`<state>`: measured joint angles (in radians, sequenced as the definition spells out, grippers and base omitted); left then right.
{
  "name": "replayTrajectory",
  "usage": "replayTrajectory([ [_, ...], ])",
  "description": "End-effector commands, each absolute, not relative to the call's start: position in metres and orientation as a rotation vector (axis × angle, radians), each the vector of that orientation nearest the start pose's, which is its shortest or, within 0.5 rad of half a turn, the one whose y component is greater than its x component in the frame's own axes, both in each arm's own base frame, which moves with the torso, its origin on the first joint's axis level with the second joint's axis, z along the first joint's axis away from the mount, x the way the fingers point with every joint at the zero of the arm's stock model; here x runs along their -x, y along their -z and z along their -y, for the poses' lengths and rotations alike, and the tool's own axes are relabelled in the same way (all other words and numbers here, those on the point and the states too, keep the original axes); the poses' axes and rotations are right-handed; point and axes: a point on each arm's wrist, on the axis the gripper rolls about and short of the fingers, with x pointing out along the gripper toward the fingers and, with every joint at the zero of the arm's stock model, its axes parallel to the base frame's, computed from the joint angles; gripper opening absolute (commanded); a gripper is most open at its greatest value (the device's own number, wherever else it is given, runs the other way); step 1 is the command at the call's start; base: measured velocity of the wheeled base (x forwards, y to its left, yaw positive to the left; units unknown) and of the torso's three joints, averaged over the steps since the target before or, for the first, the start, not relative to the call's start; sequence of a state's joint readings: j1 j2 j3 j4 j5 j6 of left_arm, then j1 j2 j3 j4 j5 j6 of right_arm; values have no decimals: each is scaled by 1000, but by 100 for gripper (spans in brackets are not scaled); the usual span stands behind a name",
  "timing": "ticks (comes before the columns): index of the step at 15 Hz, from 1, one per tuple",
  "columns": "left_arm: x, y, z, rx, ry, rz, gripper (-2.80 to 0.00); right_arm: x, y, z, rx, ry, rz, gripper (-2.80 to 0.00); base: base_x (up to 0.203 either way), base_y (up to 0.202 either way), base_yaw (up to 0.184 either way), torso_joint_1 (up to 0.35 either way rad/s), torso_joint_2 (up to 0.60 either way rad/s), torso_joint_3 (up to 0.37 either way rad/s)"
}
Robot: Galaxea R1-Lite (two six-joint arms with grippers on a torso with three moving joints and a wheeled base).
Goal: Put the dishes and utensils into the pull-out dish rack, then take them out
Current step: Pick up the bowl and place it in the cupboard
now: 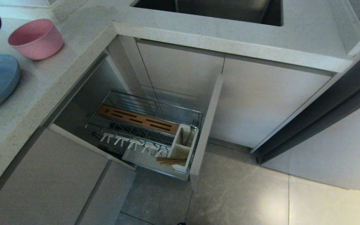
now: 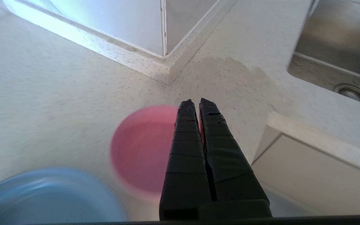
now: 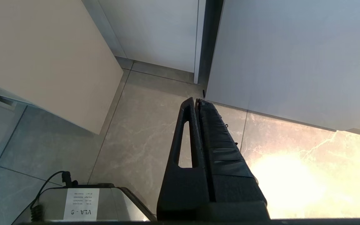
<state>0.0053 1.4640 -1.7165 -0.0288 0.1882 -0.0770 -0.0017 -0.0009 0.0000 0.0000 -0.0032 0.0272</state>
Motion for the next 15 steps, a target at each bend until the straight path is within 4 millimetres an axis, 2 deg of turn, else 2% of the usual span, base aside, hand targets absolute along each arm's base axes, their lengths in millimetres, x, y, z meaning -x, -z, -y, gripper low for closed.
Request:
replayTrajectory([
  [1, -260, -439, -5, 119, -188, 225, -280, 23, -75, 0, -28, 5, 2, -280, 0, 0, 0, 0, 0, 0],
  [3, -277, -432, -5, 127, -188, 152, -280, 23, -75, 0, -28, 5, 2, -280, 0, 0, 0, 0, 0, 0],
  [6, -285, -425, -1, 93, -188, 113, -280, 23, -75, 0, -28, 5, 2, -280, 0, 0, 0, 0, 0, 0],
  [14, -281, -425, -2, 91, -221, 101, -280, 23, -75, 0, -28, 5, 2, -280, 0, 0, 0, 0, 0, 0],
  [15, -281, -425, -2, 91, -225, 102, -142, 23, -75, 0, -28, 5, 2, -280, 0, 0, 0, 0, 0, 0],
])
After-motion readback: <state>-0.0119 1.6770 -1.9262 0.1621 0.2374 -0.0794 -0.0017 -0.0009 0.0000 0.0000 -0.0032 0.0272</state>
